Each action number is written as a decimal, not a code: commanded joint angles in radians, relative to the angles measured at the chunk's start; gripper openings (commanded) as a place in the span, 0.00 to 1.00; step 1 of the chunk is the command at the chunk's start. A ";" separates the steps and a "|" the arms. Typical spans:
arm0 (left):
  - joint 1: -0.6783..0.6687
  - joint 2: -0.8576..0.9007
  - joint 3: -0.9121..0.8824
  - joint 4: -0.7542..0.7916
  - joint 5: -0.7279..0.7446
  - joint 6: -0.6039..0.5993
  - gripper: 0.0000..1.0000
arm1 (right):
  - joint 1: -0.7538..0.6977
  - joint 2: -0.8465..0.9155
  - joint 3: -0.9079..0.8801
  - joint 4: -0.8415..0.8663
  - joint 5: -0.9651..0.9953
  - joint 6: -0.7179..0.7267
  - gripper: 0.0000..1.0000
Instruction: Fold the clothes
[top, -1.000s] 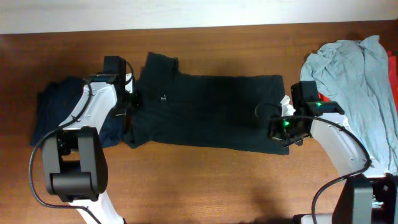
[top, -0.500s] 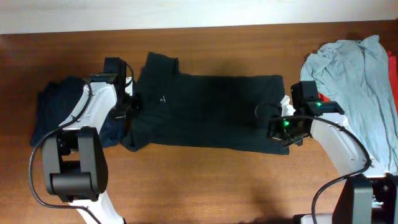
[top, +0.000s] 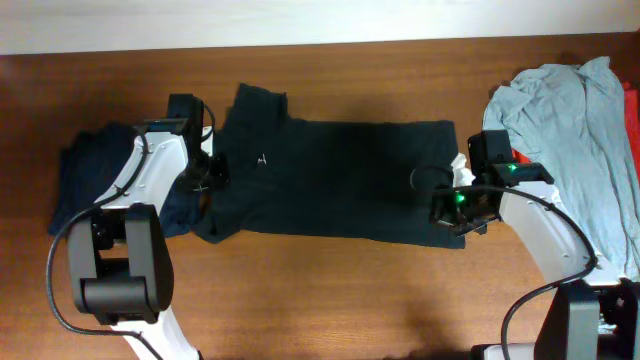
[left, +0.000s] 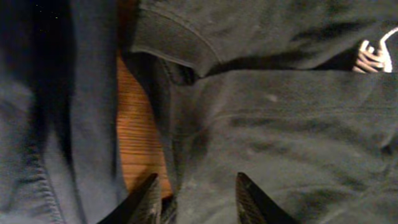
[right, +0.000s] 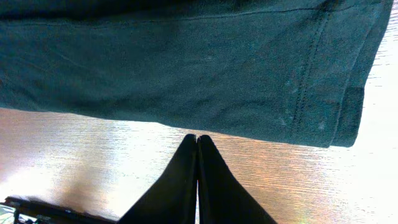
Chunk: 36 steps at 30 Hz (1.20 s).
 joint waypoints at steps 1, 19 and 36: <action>0.004 0.008 -0.013 0.008 -0.034 0.004 0.42 | 0.002 -0.010 0.005 -0.002 0.010 -0.011 0.04; 0.003 0.001 -0.057 0.044 0.004 0.005 0.00 | 0.002 -0.010 0.005 -0.001 0.010 -0.011 0.04; 0.003 -0.056 -0.002 0.008 0.005 0.019 0.00 | 0.002 -0.010 0.005 0.008 0.013 -0.010 0.04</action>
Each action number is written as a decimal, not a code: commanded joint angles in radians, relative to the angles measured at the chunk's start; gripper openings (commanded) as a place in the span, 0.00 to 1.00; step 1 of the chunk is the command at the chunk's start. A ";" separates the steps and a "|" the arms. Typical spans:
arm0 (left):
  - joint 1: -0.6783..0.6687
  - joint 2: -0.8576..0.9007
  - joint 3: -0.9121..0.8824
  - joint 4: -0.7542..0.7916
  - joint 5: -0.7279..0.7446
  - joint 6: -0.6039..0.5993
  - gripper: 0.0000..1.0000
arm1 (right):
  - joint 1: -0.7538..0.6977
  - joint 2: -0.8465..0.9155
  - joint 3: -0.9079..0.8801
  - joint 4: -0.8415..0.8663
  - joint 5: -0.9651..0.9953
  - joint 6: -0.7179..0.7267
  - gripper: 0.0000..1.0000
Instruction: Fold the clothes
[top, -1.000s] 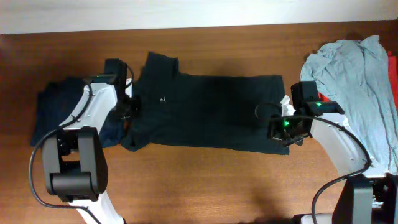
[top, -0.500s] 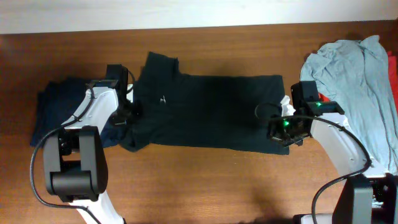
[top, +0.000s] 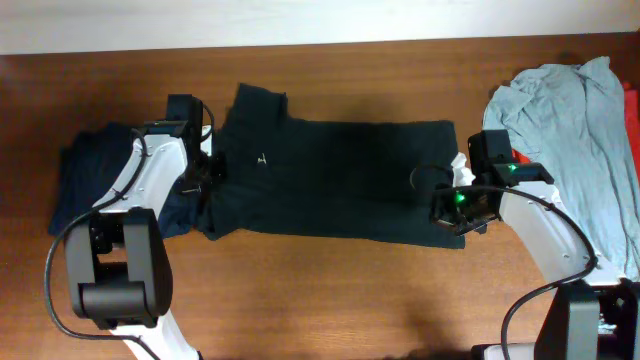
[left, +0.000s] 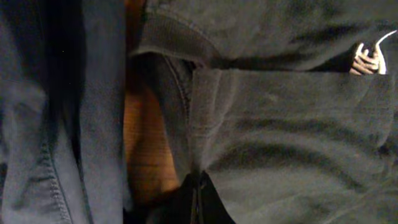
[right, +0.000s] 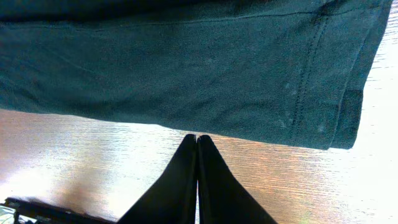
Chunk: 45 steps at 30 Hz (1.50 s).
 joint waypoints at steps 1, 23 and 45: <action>0.003 -0.035 0.020 -0.034 0.011 0.016 0.01 | 0.002 -0.010 0.005 0.002 0.013 -0.010 0.04; 0.003 -0.034 -0.013 -0.009 -0.079 0.014 0.56 | 0.002 -0.010 0.005 -0.007 0.013 -0.011 0.04; 0.003 -0.032 -0.079 0.098 -0.034 0.005 0.16 | 0.002 -0.010 0.005 -0.010 0.013 -0.010 0.04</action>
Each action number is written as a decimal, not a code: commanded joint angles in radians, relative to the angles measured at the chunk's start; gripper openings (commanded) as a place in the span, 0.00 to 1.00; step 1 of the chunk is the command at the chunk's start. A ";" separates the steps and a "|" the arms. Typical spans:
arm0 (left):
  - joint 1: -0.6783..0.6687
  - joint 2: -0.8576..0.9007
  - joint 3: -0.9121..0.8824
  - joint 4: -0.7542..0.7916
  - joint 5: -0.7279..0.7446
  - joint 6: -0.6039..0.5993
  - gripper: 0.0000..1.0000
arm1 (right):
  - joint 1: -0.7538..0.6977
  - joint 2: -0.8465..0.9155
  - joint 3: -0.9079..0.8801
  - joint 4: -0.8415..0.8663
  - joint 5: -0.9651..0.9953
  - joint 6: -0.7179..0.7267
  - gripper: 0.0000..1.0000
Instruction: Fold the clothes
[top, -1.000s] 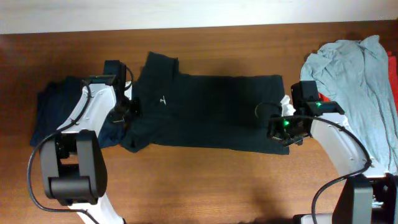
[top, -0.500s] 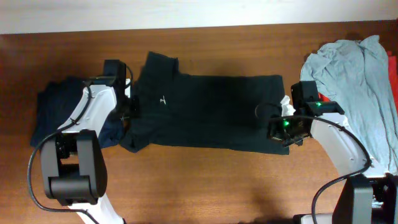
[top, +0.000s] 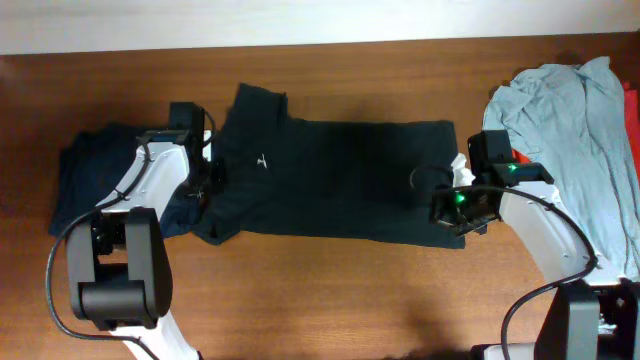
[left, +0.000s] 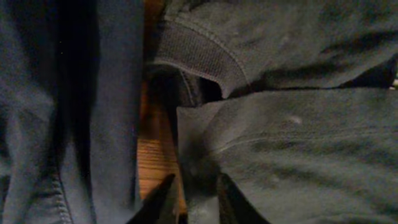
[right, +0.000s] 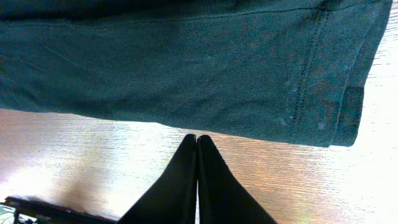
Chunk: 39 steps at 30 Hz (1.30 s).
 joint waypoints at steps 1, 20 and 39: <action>0.003 -0.026 -0.007 0.003 0.018 0.002 0.13 | 0.002 -0.010 0.005 -0.003 0.013 -0.011 0.04; 0.003 -0.040 0.018 -0.018 0.035 0.002 0.00 | 0.002 -0.010 0.005 -0.002 0.013 -0.011 0.04; 0.003 -0.078 0.122 0.060 0.044 0.070 0.01 | 0.002 -0.010 0.005 0.016 0.013 -0.011 0.04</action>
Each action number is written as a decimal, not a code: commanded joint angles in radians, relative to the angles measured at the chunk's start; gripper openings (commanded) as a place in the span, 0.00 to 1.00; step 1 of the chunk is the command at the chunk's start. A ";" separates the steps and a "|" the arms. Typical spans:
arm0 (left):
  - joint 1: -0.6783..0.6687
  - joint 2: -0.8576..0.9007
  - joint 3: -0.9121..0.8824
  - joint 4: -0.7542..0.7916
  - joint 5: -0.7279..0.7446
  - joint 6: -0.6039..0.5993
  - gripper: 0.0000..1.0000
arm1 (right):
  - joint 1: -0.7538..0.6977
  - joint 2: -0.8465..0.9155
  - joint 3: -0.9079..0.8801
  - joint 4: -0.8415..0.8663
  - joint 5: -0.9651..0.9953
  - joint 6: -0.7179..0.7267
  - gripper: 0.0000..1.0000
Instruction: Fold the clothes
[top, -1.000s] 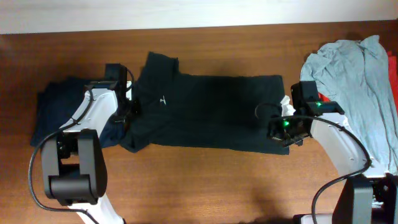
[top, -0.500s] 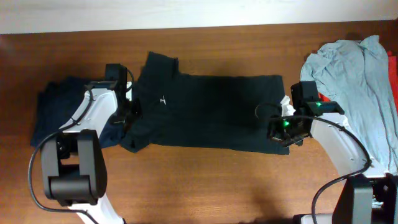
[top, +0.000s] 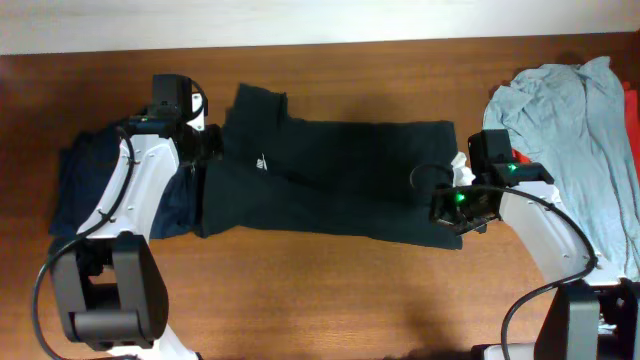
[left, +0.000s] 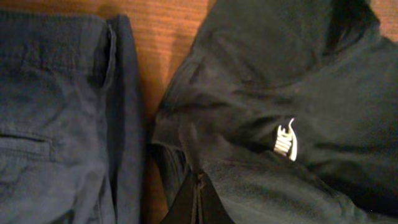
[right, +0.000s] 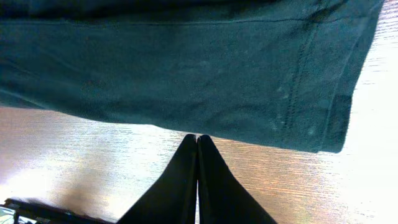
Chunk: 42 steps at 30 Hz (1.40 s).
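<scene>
A dark green shirt (top: 340, 180) with a small white logo (left: 285, 138) lies spread across the middle of the table. My left gripper (top: 205, 150) is shut on a pinch of the shirt's left side below the sleeve, and the cloth rises in a ridge to the closed tips (left: 198, 177). My right gripper (top: 445, 215) is shut at the shirt's long edge near the hem. Its tips (right: 197, 138) meet right on that edge, low over the wood.
Folded navy trousers (top: 90, 185) lie just left of the shirt, close beside my left fingers. A heap of pale blue-grey clothing (top: 575, 130) with something red (top: 520, 156) under it fills the right end. Bare wooden table (top: 320, 300) runs along the front.
My left gripper was slightly open around the shirt's side edge, low by the sleeve. Now it is shut on it, higher and farther back-left, and the cloth is drawn up. The right gripper has not moved.
My left gripper first stood open at the shirt's left edge beside the trousers. Then it was shut there, then slightly open again on the same fold. Now it is shut and raised with the cloth. My right gripper stayed shut at the hem end throughout.
</scene>
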 joint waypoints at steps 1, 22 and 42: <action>0.003 0.028 0.013 0.017 0.003 0.034 0.00 | 0.002 -0.010 0.005 0.002 0.013 -0.010 0.04; 0.003 -0.081 0.040 -0.313 -0.024 0.013 0.50 | -0.019 -0.010 0.005 -0.016 0.013 -0.010 0.14; 0.003 -0.091 -0.289 -0.186 -0.102 -0.092 0.49 | -0.079 -0.010 0.005 -0.058 0.010 -0.010 0.20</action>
